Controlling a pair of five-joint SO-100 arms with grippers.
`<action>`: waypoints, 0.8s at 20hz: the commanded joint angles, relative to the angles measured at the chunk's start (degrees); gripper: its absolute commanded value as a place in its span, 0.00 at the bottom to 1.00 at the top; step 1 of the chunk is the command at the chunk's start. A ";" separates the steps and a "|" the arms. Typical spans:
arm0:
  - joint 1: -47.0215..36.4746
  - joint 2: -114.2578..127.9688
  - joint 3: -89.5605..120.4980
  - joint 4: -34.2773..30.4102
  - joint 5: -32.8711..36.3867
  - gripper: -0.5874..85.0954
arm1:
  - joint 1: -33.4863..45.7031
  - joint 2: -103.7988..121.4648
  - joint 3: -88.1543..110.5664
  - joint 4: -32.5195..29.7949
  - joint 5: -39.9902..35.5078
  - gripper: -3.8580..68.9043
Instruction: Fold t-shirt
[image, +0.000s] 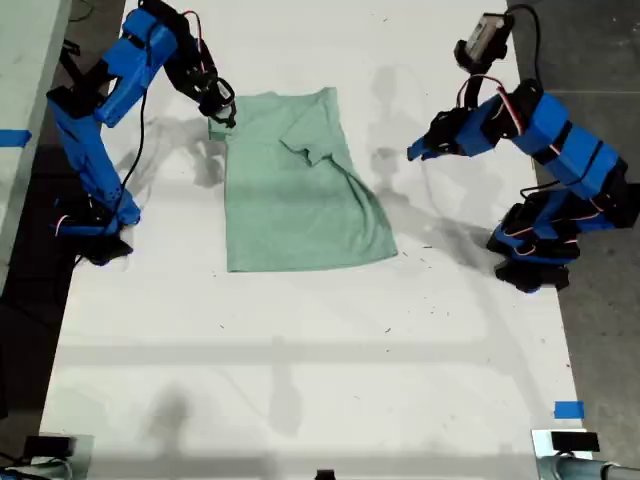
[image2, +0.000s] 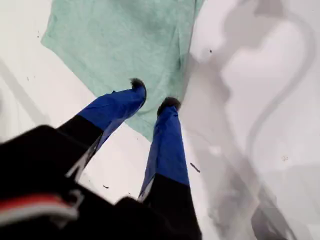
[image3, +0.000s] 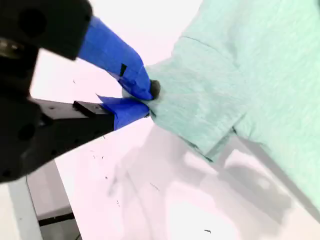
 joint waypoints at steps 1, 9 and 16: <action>0.62 3.96 0.88 -0.70 -0.79 0.01 | 0.53 1.85 -0.35 -1.58 0.09 0.19; 13.01 -8.53 -13.01 -20.57 -1.58 0.01 | -1.14 4.04 2.11 0.00 1.93 0.18; 19.69 -16.17 -16.08 -40.52 3.52 0.36 | -2.55 12.39 10.99 -0.09 5.45 0.18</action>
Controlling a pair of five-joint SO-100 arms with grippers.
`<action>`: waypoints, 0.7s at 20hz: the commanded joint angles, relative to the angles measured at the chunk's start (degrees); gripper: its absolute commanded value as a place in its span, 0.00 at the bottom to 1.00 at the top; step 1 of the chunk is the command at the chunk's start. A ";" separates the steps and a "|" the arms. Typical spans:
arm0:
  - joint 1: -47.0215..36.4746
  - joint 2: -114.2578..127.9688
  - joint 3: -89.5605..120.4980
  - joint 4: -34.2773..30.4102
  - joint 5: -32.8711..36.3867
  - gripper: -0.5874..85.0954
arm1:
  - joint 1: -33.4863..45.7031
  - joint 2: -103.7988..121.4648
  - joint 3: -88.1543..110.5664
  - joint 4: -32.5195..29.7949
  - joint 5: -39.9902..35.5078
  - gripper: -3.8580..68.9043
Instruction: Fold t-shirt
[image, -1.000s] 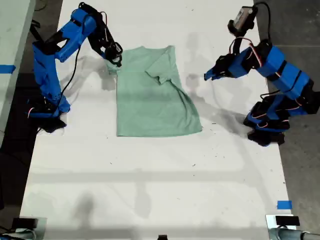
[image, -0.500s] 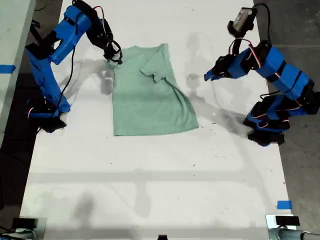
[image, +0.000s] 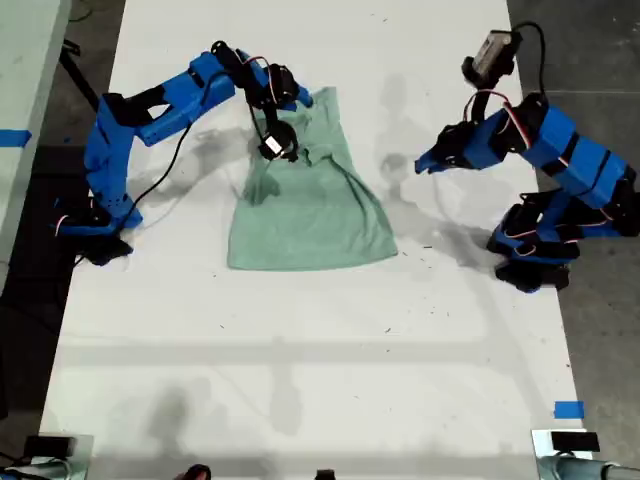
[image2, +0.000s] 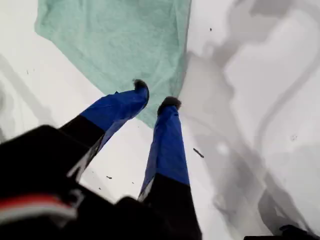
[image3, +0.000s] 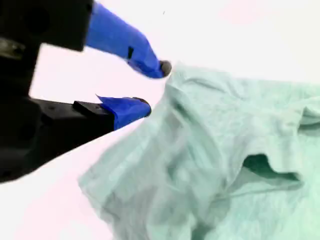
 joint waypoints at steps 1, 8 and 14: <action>2.46 6.15 -3.34 -3.43 2.99 0.38 | -0.62 5.54 2.81 -0.18 1.32 0.18; 7.38 28.12 5.98 12.57 5.63 0.38 | -3.96 9.05 11.51 -4.13 0.62 0.28; 25.14 55.02 50.19 12.92 -8.79 0.36 | -12.74 6.15 22.59 -14.68 1.93 0.39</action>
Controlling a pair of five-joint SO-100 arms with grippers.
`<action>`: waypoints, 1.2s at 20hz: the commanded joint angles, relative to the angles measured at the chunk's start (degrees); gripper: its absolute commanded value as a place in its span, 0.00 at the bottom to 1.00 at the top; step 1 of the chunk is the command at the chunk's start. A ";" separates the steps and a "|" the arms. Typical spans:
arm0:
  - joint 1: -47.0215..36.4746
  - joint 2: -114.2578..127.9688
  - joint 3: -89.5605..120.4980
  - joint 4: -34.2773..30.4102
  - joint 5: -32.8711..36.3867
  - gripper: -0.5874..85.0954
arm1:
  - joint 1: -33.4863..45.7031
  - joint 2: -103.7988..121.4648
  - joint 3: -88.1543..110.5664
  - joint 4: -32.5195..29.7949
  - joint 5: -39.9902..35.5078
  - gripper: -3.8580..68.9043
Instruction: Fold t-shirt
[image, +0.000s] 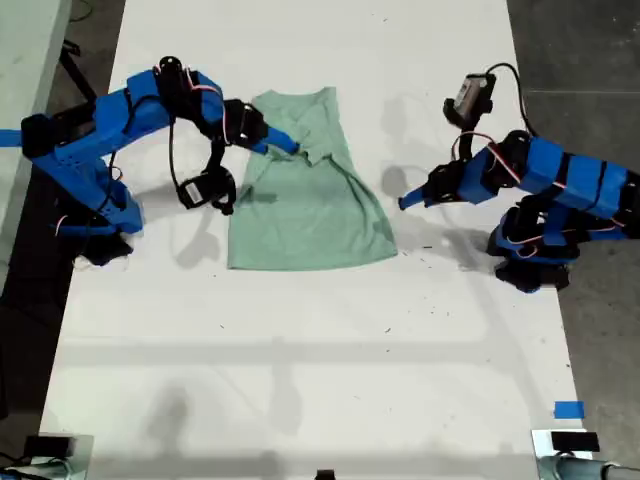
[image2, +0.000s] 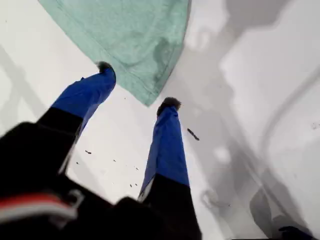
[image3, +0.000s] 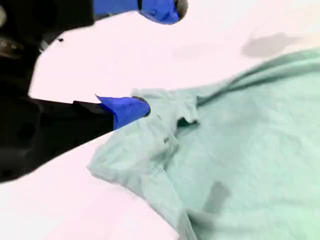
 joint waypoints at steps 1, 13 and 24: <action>8.61 11.60 17.58 -2.55 -9.84 0.36 | -3.52 -2.81 2.72 -7.47 1.23 0.40; 22.24 8.96 25.93 -5.63 -25.31 0.36 | -7.65 -29.18 0.79 -23.99 2.99 0.41; 21.71 8.96 26.98 -5.36 -24.96 0.35 | -11.69 -43.24 -22.50 -10.46 4.75 0.04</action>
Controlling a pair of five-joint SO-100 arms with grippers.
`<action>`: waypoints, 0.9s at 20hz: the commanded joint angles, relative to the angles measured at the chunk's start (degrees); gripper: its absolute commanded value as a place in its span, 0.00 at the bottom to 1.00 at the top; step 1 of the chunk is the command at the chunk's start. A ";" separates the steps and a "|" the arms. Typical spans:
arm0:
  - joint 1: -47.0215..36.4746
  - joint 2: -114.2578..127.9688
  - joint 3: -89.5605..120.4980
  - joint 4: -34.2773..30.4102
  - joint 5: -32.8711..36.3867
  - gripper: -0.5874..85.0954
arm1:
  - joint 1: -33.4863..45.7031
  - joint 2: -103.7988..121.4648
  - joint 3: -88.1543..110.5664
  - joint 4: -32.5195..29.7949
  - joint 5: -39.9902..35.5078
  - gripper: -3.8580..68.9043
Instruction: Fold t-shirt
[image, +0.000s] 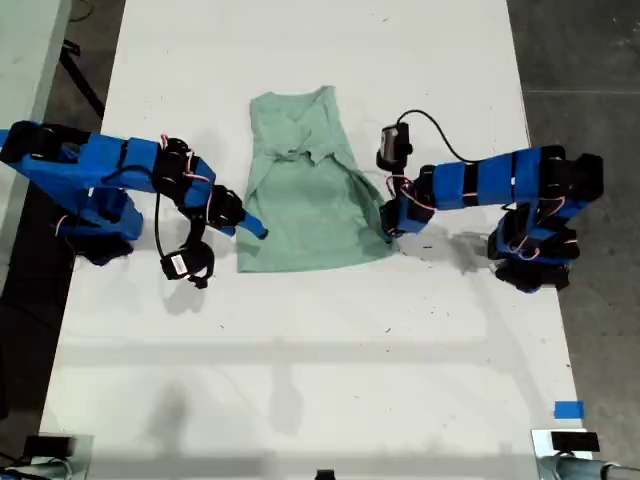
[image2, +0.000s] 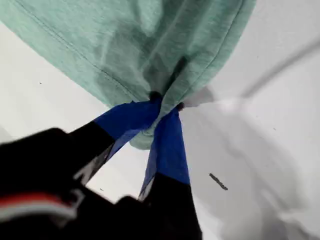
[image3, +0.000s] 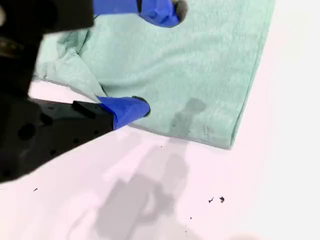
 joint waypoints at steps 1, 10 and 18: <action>0.35 0.53 -0.18 -0.70 0.00 0.35 | -1.93 2.55 -13.45 9.40 -0.35 0.04; 0.00 1.76 1.85 -0.88 -0.53 0.35 | -6.42 -28.83 -49.66 4.31 -0.18 0.04; 0.53 2.37 2.81 0.70 -1.41 0.35 | -7.91 -27.69 -74.44 20.21 -5.01 0.45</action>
